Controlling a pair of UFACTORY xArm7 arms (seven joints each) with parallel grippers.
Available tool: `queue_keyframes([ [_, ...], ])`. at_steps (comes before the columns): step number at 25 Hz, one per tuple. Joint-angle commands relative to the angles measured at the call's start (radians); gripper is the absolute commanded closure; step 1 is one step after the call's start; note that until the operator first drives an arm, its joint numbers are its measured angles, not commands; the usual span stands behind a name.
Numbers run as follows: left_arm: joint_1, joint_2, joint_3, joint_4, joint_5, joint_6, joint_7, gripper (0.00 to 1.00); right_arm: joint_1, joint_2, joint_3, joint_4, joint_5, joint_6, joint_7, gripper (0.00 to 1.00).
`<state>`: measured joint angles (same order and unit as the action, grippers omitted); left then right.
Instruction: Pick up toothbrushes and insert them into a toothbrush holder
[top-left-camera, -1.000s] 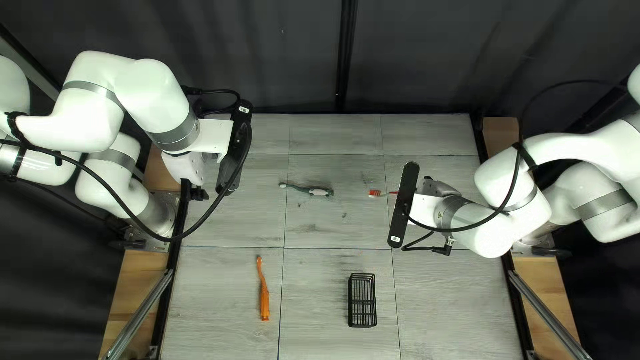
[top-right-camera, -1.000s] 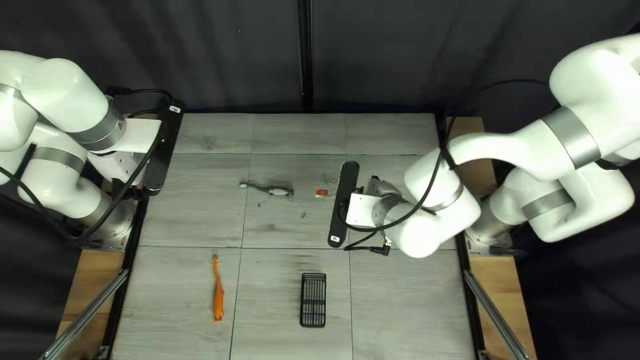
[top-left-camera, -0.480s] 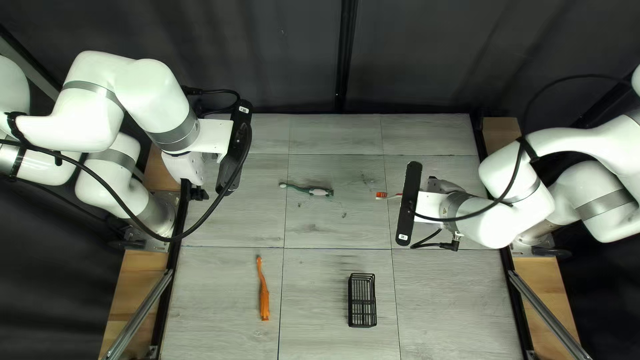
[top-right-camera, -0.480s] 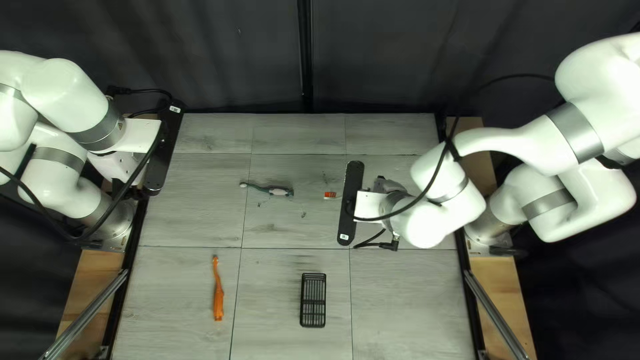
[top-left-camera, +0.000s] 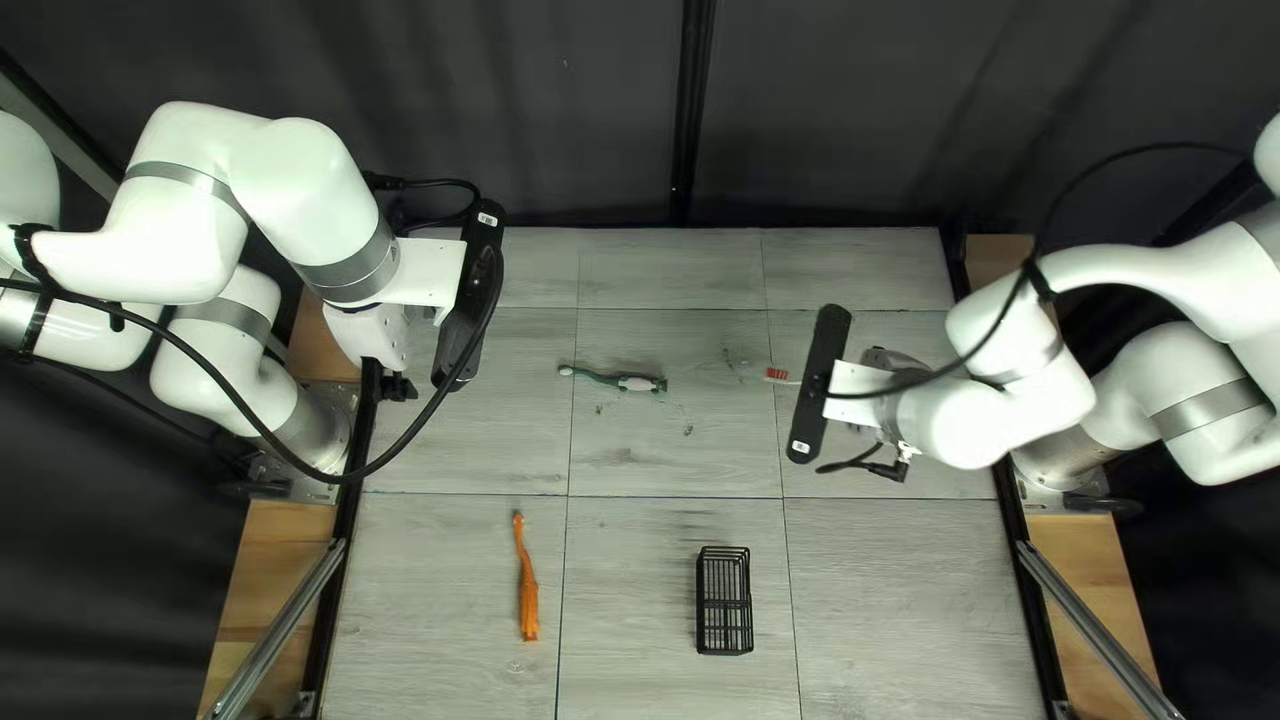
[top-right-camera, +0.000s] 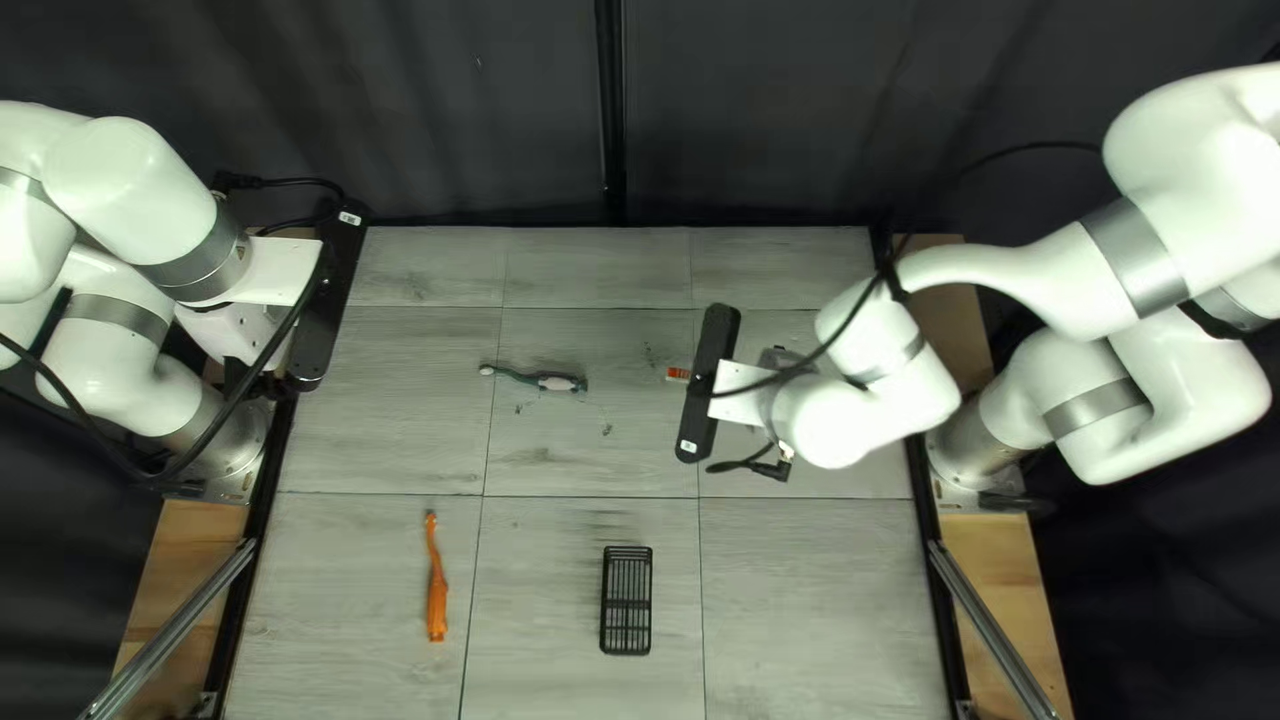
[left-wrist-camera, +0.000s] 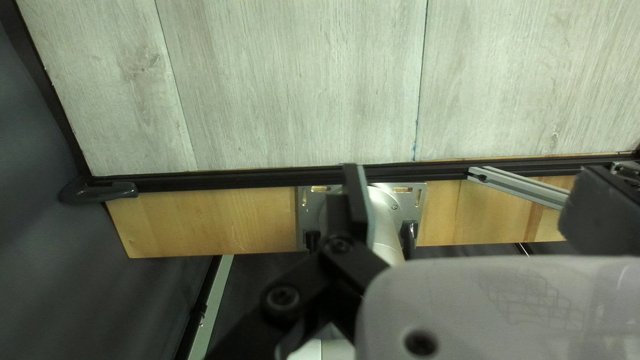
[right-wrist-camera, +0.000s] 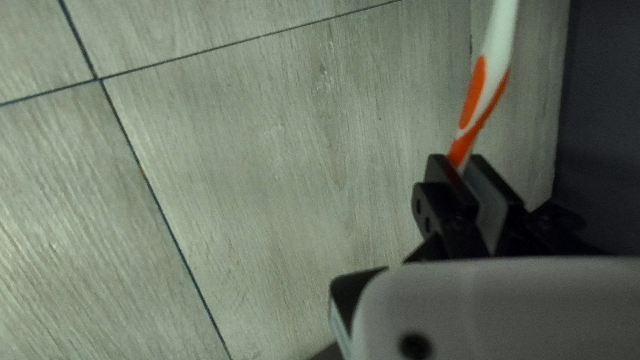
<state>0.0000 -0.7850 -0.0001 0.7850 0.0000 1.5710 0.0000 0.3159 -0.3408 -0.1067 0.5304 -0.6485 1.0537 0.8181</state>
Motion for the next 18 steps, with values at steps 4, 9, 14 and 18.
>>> queue_keyframes([
  [4, 0.000, 0.000, 0.000, 0.000, 0.000, 0.000, 0.000, 0.00, -0.001, 0.002, -0.002, 0.001, 0.001, -0.001, -0.002, 1.00],
  [9, 0.002, 0.060, -0.018, 0.028, 0.004, -0.091, -0.021, 0.00, -0.001, 0.002, -0.002, 0.001, 0.001, -0.001, -0.002, 1.00],
  [14, -0.049, 0.064, -0.070, -0.086, 0.082, -0.360, 0.066, 0.00, -0.001, 0.002, -0.002, 0.001, 0.001, -0.001, -0.002, 1.00],
  [18, -0.134, 0.007, -0.064, -0.207, 0.176, -0.479, 0.310, 0.00, -0.001, 0.002, -0.002, 0.001, 0.001, -0.001, -0.002, 1.00],
])
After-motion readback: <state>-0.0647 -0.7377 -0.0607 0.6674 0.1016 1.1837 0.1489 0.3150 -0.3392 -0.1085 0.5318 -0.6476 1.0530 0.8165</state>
